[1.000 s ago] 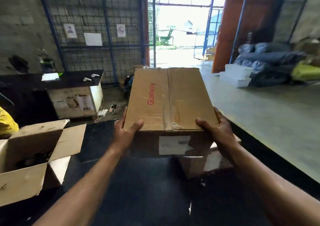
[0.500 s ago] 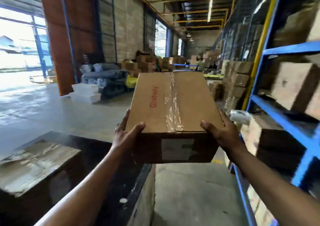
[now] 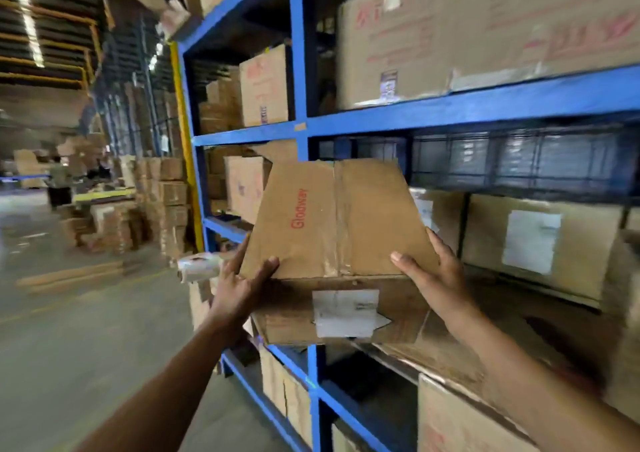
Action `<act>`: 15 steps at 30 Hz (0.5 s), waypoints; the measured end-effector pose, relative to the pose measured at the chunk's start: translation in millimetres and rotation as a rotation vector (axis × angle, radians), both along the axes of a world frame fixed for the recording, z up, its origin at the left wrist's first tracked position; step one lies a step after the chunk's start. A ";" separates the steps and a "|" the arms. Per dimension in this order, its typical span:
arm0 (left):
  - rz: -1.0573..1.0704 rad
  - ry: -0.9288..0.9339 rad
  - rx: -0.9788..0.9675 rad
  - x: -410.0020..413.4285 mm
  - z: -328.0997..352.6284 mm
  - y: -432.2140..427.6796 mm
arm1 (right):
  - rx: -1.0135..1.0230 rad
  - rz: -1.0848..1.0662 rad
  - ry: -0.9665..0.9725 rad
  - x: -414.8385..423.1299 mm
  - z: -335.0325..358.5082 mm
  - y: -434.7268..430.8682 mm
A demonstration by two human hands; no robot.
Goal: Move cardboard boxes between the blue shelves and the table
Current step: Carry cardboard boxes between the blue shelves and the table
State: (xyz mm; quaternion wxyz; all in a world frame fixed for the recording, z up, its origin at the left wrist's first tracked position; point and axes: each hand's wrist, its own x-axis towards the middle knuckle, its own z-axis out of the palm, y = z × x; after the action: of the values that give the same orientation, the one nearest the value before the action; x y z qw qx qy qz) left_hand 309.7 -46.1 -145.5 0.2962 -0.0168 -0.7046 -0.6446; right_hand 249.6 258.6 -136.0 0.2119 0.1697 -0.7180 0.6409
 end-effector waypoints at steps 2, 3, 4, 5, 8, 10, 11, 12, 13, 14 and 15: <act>-0.121 0.006 -0.009 -26.6 -2.1 25.4 | 0.007 -0.133 -0.007 13.3 -0.1 29.3; -0.187 -0.010 -0.007 -36.8 -3.4 39.5 | 0.028 -0.200 -0.013 20.6 0.3 44.1; -0.254 -0.035 0.010 -45.7 -4.6 53.7 | 0.052 -0.258 -0.012 27.4 0.8 58.6; -0.314 -0.050 0.015 -54.5 -5.9 67.4 | 0.073 -0.315 -0.006 33.0 1.0 72.7; -0.387 -0.052 -0.035 -77.1 -11.9 105.5 | 0.176 -0.523 -0.024 47.8 -2.2 105.3; -0.392 -0.083 -0.054 -91.8 -14.3 126.1 | 0.288 -0.692 -0.054 53.8 -7.2 119.7; -0.405 -0.109 -0.049 -97.8 -15.5 134.6 | 0.329 -0.756 -0.064 56.0 -10.1 125.4; -0.421 -0.128 -0.039 -102.3 -17.1 142.8 | 0.353 -0.799 -0.062 57.6 -13.7 130.2; -0.437 -0.135 -0.036 -105.8 -18.4 150.8 | 0.361 -0.834 -0.058 58.7 -17.2 134.4; -0.452 -0.132 -0.040 -110.1 -19.2 158.9 | 0.358 -0.865 -0.052 59.1 -20.3 138.4; -0.464 -0.122 -0.039 -114.5 -20.1 166.3 | 0.352 -0.895 -0.056 59.9 -22.3 141.5</act>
State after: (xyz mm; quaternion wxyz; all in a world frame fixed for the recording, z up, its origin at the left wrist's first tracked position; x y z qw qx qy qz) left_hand 195.2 120.3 -165.7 0.0967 -0.1449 -0.7107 -0.6816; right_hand 309.5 400.2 -158.3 0.4155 -0.1399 -0.8236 0.3598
